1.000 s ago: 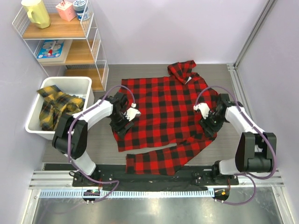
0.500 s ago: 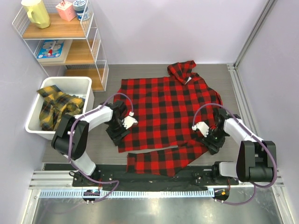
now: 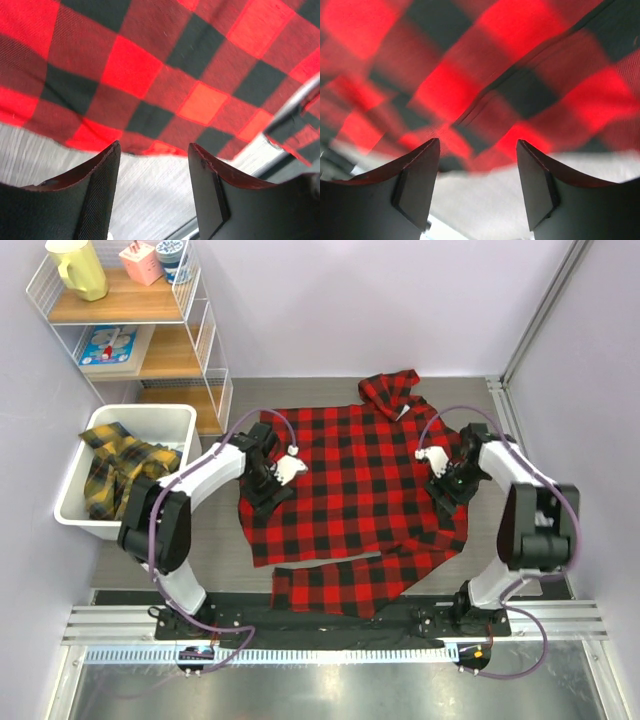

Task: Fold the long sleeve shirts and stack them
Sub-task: Flatten the shirt out

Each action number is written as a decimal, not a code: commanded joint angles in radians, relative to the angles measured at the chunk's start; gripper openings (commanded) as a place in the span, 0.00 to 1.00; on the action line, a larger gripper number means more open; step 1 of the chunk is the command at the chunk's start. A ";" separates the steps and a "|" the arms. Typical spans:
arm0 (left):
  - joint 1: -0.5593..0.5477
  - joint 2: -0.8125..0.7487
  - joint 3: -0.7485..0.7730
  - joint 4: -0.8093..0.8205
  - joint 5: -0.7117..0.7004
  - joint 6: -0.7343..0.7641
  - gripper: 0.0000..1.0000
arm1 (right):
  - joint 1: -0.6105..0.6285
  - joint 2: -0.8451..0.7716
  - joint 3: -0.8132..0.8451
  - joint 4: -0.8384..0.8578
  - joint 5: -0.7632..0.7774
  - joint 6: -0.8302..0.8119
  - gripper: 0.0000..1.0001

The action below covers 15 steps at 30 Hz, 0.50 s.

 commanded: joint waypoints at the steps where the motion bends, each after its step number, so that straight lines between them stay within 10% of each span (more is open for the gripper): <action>1: -0.005 0.093 0.034 0.028 -0.003 -0.027 0.57 | -0.007 0.180 0.051 0.123 0.070 0.099 0.69; 15: -0.054 0.029 -0.168 0.022 -0.067 0.049 0.56 | -0.009 -0.037 -0.277 -0.004 0.166 -0.052 0.74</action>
